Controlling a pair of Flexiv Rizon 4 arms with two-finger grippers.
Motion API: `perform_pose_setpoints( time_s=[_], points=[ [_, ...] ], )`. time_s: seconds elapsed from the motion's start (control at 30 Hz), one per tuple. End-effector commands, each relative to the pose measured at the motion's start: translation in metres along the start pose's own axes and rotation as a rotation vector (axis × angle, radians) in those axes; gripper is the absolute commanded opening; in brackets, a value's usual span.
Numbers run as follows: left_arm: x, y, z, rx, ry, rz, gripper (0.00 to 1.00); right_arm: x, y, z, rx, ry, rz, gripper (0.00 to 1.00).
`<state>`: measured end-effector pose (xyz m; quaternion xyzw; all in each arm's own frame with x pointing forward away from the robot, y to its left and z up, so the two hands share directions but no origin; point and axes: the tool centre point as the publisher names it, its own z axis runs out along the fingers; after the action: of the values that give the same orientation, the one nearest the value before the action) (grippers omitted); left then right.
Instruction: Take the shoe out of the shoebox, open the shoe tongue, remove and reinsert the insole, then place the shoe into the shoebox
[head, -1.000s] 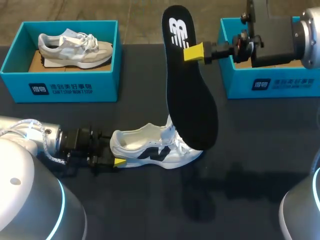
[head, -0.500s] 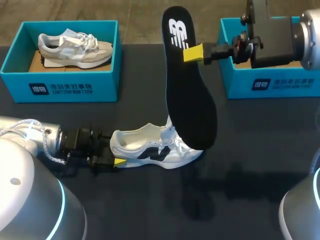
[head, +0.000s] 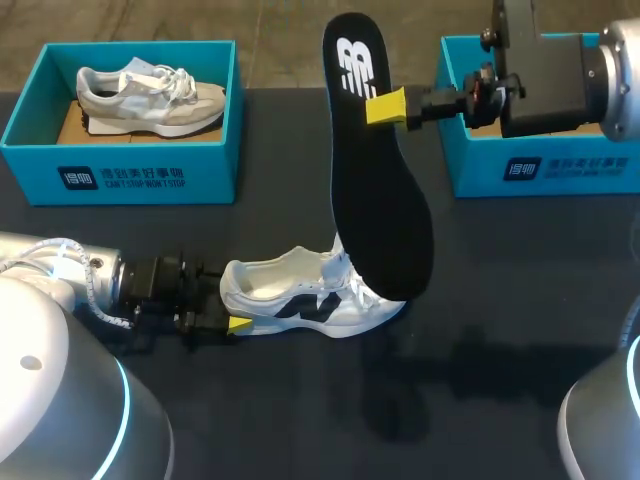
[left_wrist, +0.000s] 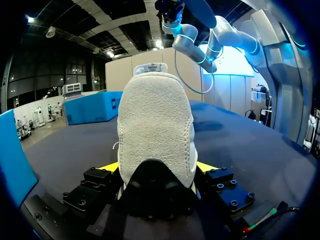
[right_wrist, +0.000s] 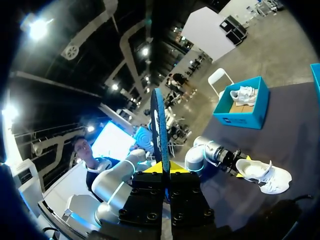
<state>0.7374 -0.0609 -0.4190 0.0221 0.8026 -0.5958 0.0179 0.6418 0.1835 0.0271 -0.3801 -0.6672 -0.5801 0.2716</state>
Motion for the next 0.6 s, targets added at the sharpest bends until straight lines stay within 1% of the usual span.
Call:
perform_pose_setpoints(
  time_s=[0.03, 0.17, 0.23, 0.27, 0.33, 0.5, 0.53, 0.6],
  points=[
    [0.0010, 0.0036, -0.0008, 0.000, 0.000, 0.001, 0.00, 0.0012, 0.0064, 0.0043, -0.022, -0.003, -0.022, 0.00],
    [0.0010, 0.0036, -0.0008, 0.000, 0.000, 0.001, 0.00, 0.0034, 0.0080, 0.0038, -0.061, -0.015, -0.075, 0.00],
    [0.0010, 0.0036, -0.0008, 0.000, 0.000, 0.001, 0.00, 0.0036, 0.0078, 0.0039, -0.065, -0.018, -0.085, 0.00],
    [0.0010, 0.0036, -0.0008, 0.000, 0.000, 0.001, 0.00, 0.0044, 0.0077, 0.0046, -0.068, -0.001, -0.089, 0.00],
    [0.0010, 0.0036, -0.0008, 0.000, 0.000, 0.001, 0.00, 0.0054, 0.0072, 0.0052, -0.066, 0.001, -0.104, 0.00],
    [0.0010, 0.0036, -0.0008, 0.000, 0.000, 0.001, 0.00, 0.0065, 0.0043, 0.0080, -0.024, 0.025, -0.099, 0.00],
    [0.0010, 0.0036, -0.0008, 0.000, 0.000, 0.001, 0.00, 0.0067, 0.0042, 0.0079, -0.026, 0.008, -0.099, 0.00],
    [0.0010, 0.0036, -0.0008, 0.000, 0.000, 0.001, 0.00, 0.0067, 0.0042, 0.0079, -0.026, 0.008, -0.099, 0.00]
  ],
)
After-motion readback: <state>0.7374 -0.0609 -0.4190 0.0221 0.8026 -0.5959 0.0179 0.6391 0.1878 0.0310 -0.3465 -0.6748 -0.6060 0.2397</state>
